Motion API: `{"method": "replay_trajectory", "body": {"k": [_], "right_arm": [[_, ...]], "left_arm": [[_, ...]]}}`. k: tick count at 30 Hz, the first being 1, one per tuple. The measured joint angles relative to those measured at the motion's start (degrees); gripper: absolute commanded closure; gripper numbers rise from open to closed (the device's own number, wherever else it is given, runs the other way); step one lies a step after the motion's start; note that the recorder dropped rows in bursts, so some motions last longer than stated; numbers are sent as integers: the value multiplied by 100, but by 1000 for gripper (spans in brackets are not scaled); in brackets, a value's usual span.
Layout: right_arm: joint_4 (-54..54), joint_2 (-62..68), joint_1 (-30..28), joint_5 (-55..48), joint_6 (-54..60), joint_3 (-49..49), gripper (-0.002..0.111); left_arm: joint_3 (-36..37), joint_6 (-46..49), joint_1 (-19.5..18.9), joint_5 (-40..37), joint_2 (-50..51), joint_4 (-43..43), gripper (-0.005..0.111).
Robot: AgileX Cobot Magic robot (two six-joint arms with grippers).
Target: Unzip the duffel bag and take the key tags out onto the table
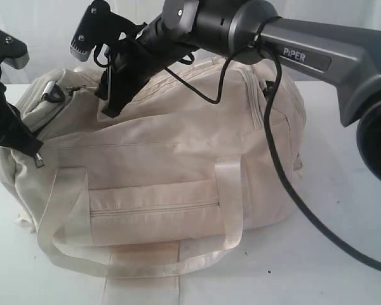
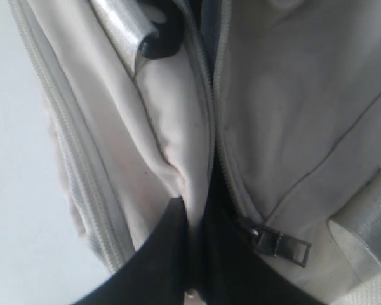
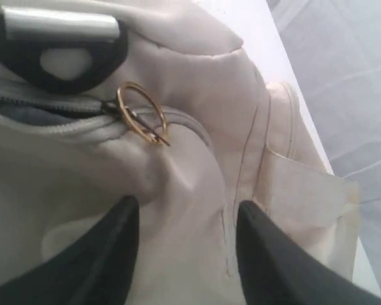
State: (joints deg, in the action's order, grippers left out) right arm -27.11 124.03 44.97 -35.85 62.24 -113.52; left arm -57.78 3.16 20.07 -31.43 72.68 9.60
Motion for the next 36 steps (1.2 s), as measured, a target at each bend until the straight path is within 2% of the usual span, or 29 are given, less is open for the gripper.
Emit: {"method": "replay_trajectory", "body": {"k": [8, 16, 22, 30, 32, 36], "right_arm": [[-984, 0, 0, 297, 100, -14, 63], [-1143, 15, 266, 304, 741, -48, 64], [-1109, 151, 371, 485, 784, -48, 77], [-1036, 234, 371, 861, 784, -48, 79], [-1009, 291, 371, 867, 784, -48, 86], [-916, 357, 371, 867, 784, -48, 107]], "left_arm": [[0, 3, 0, 39, 0, -277, 107], [0, 115, 0, 71, 0, -424, 107], [0, 138, 0, 80, 0, -462, 107], [0, 163, 0, 80, 0, -509, 107], [0, 163, 0, 80, 0, -512, 107], [0, 163, 0, 80, 0, -524, 107]]}}
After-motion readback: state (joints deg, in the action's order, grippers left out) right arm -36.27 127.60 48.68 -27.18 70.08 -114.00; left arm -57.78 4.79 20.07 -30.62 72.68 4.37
